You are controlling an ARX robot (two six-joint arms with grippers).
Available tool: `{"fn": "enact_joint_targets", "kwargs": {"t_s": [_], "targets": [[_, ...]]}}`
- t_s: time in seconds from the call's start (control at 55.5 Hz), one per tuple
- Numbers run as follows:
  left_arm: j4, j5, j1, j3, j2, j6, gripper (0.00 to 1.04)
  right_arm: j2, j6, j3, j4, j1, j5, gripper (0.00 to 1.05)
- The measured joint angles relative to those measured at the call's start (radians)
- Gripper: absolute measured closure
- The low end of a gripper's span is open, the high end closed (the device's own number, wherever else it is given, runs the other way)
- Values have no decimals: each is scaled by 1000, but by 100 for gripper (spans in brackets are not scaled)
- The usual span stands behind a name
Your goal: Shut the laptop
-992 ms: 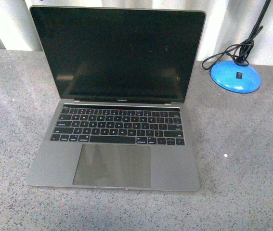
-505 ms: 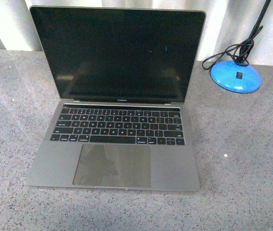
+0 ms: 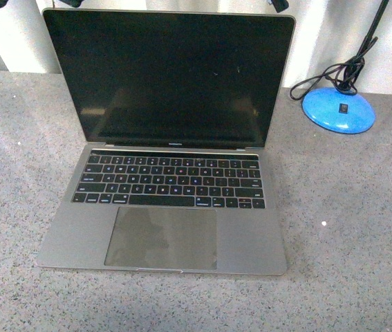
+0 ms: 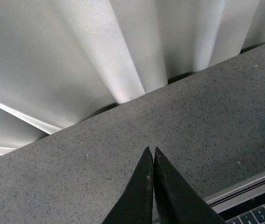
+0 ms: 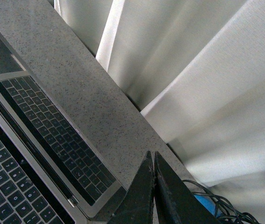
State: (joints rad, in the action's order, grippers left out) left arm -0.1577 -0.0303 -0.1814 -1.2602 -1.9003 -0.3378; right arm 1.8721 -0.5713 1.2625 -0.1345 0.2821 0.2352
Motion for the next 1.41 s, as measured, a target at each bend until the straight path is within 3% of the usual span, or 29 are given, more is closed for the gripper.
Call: {"fn": "enact_joint_targets", "kwargs": {"t_s": [0.992, 1.406], "targets": [[13, -18, 0, -18, -40, 7, 101, 97, 23, 36, -10, -13, 25, 104], [11, -15, -9, 19, -16, 14, 101, 51, 73, -42, -37, 16, 18, 104]]}}
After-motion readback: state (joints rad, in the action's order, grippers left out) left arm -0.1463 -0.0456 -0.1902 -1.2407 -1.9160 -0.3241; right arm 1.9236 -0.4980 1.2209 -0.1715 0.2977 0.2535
